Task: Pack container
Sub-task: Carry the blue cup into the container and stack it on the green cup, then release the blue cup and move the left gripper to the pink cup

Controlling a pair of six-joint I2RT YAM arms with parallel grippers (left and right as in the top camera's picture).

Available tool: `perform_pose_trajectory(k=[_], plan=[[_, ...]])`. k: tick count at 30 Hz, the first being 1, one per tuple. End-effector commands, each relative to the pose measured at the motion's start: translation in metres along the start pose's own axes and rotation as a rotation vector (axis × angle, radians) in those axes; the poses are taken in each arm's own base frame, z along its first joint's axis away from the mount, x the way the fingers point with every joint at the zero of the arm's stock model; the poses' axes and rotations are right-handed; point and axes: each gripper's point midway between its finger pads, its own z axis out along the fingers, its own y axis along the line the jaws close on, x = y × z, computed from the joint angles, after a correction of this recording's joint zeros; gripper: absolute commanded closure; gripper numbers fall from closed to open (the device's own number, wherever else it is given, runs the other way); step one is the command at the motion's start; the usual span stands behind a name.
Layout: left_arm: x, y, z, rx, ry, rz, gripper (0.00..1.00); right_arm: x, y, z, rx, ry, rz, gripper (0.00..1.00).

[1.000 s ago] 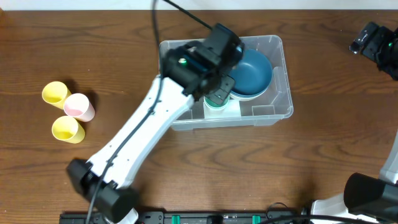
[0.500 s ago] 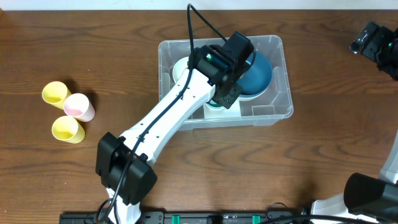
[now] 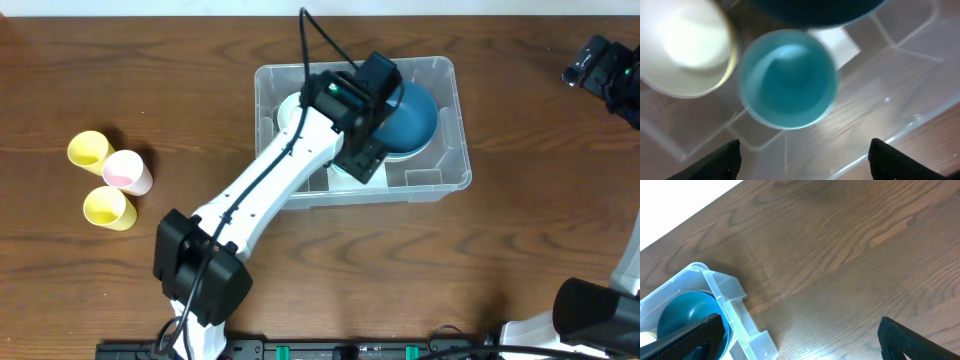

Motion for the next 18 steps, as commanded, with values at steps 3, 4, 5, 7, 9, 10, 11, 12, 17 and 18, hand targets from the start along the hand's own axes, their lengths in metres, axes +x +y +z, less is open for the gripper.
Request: perform_pose_trajectory(k=[3, 4, 5, 7, 9, 10, 11, 12, 17, 18], plan=[[0.001, 0.062, -0.082, -0.056, -0.2, -0.2, 0.18, 0.001, 0.001, 0.0, -0.001, 0.001, 0.011, 0.01], [0.005, 0.075, -0.095, -0.07, -0.233, -0.248, 0.18, 0.001, 0.001, 0.0, 0.0, 0.001, 0.011, 0.01], [0.01, 0.09, -0.108, -0.086, -0.261, -0.301, 0.17, 0.001, 0.001, 0.0, 0.0, 0.001, 0.011, 0.01], [0.025, 0.12, -0.127, -0.127, -0.295, -0.405, 0.17, 0.001, 0.001, 0.0, 0.0, 0.001, 0.011, 0.01], [0.045, 0.153, -0.139, -0.183, -0.302, -0.527, 0.17, 0.001, 0.001, 0.0, -0.001, 0.001, 0.011, 0.01], [0.057, 0.17, -0.143, -0.207, -0.296, -0.592, 0.17, 0.001, 0.0, 0.0, 0.0, 0.001, 0.011, 0.01], [0.068, 0.184, -0.145, -0.224, -0.282, -0.637, 0.17, 0.001, 0.0, 0.0, 0.0, 0.001, 0.011, 0.01], [0.079, 0.198, -0.145, -0.238, -0.265, -0.682, 0.16, 0.001, 0.0, 0.0, 0.0, 0.001, 0.011, 0.01], [0.13, 0.253, -0.124, -0.282, -0.15, -0.877, 0.16, 0.001, 0.0, 0.0, 0.0, 0.001, 0.011, 0.01], [0.138, 0.261, -0.117, -0.282, -0.13, -0.914, 0.16, 0.001, 0.001, 0.0, 0.0, 0.001, 0.011, 0.01]])
